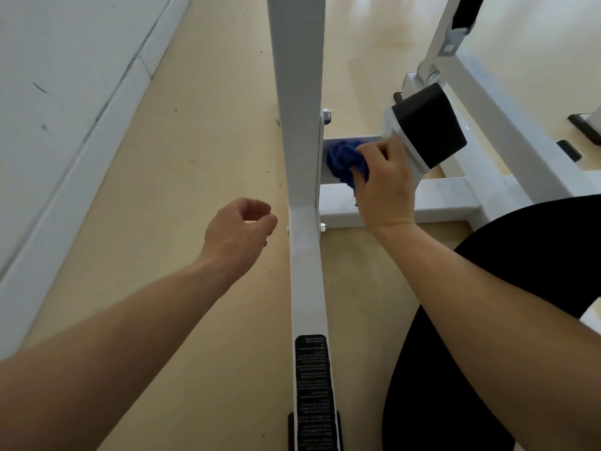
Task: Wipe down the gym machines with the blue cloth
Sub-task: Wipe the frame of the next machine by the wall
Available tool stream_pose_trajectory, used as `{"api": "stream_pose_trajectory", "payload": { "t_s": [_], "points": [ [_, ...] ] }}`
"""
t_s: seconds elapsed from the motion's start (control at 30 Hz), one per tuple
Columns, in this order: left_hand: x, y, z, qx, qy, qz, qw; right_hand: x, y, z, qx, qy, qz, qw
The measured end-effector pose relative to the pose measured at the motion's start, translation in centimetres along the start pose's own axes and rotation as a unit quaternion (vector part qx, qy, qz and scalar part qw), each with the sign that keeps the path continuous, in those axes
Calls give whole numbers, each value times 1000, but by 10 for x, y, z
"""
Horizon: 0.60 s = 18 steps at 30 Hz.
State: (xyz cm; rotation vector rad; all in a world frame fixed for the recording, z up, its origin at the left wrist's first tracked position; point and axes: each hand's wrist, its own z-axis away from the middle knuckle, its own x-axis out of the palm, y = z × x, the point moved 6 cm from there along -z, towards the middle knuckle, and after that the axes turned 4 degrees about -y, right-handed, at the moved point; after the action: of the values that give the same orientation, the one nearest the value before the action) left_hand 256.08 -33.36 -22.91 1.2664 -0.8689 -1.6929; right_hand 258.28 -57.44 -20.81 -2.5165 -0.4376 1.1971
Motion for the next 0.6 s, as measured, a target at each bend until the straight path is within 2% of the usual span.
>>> {"api": "stream_pose_trajectory", "payload": {
  "t_s": [0.07,0.2,0.33,0.53,0.6],
  "points": [
    [-4,0,-1,7,20,-9,1000,8,4,6,-28,-31,39,998],
    [-9,-1,2,8,43,-16,999,29,5,21,-144,-102,156,972],
    [-11,-4,4,13,35,-29,999,28,20,39,-272,-137,269,914],
    [-16,-8,0,9,36,-38,999,7,21,14,-309,-146,302,890],
    [-16,-7,1,9,36,-38,999,6,17,8,-301,-135,273,904]
  ]
}}
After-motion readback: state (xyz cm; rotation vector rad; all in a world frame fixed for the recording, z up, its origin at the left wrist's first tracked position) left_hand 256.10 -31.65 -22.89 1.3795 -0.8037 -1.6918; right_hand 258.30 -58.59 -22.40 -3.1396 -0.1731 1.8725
